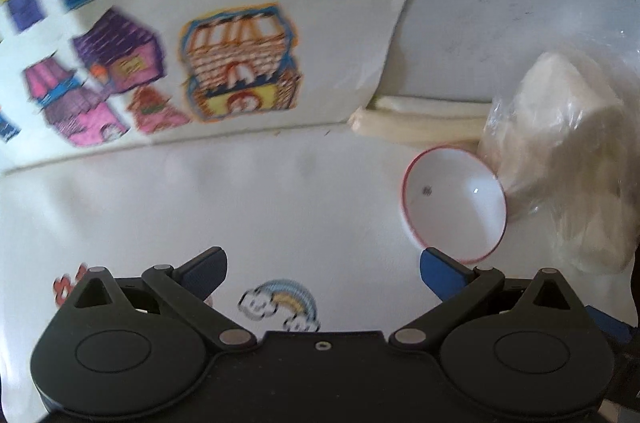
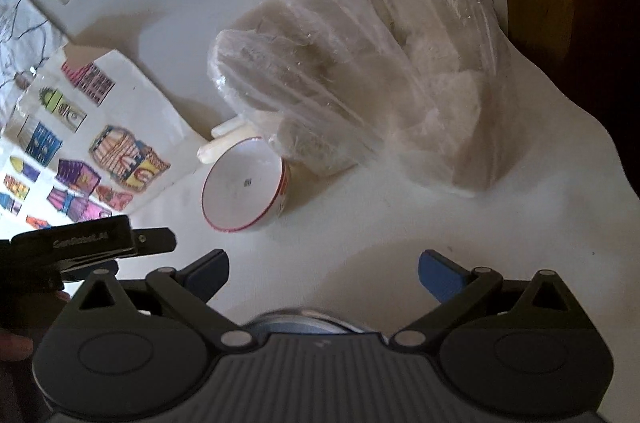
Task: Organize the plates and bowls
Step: 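Move both grippers to the second white bowl and grasp its rim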
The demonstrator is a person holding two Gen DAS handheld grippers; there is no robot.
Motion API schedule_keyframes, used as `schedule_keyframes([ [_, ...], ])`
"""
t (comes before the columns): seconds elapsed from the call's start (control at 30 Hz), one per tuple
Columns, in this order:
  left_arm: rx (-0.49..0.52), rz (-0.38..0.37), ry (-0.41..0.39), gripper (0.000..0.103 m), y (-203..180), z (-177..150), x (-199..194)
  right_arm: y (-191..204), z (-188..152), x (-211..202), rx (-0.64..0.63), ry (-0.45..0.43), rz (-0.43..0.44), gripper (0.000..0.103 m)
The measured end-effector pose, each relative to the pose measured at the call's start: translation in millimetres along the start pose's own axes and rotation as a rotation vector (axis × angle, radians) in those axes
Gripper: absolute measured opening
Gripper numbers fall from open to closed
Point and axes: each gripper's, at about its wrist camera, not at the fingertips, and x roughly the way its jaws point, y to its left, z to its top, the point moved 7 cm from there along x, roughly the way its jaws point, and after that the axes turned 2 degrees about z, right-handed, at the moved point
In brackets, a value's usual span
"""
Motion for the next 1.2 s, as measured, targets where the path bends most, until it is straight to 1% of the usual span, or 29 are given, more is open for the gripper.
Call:
schedule_keyframes([
  [0.13, 0.044, 0.008, -0.005, 0.102, -12.2, 11.9, 8.4, -4.5, 7.7, 9.1, 0.029, -0.008, 0.005, 0.103],
  [0.33, 0.092, 0.047, 0.003, 0.102, -19.4, 22.1, 23.1, -10.1, 17.8, 29.1, 0.138, 0.005, 0.01, 0.103],
  [0.43, 0.121, 0.072, 0.015, 0.102, -18.9, 27.1, 28.6, -11.1, 20.6, 34.0, 0.141, -0.01, 0.013, 0.103],
  [0.57, 0.151, 0.087, 0.032, 0.102, -19.4, 33.4, 36.0, -11.1, 21.6, 41.7, 0.164, -0.026, 0.02, 0.102],
  [0.73, 0.198, 0.078, 0.038, 0.102, -28.7, 39.9, 42.2, -7.1, 22.8, 51.3, 0.166, -0.038, 0.033, 0.094],
  [0.8, 0.224, 0.078, 0.038, 0.101, -33.6, 40.5, 44.4, -2.9, 24.4, 54.9, 0.158, -0.041, 0.043, 0.089],
  [0.87, 0.228, 0.072, 0.045, 0.096, -37.5, 40.6, 47.5, 0.8, 25.8, 57.1, 0.15, -0.046, 0.053, 0.084],
  [0.93, 0.22, 0.056, 0.051, 0.092, -39.4, 40.6, 50.1, 4.9, 26.0, 61.0, 0.144, -0.044, 0.062, 0.082],
  [1.03, 0.213, 0.057, 0.072, 0.085, -41.2, 39.2, 54.5, 8.4, 26.0, 65.4, 0.14, -0.046, 0.071, 0.075],
  [1.07, 0.208, 0.053, 0.081, 0.081, -41.4, 37.8, 57.0, 9.9, 26.1, 67.4, 0.136, -0.045, 0.071, 0.071],
  [1.1, 0.201, 0.044, 0.089, 0.079, -41.6, 35.9, 55.9, 10.2, 26.3, 68.2, 0.136, -0.045, 0.072, 0.066],
  [1.2, 0.19, 0.02, 0.099, 0.071, -46.1, 34.6, 57.1, 11.1, 27.6, 71.2, 0.141, -0.044, 0.084, 0.058],
])
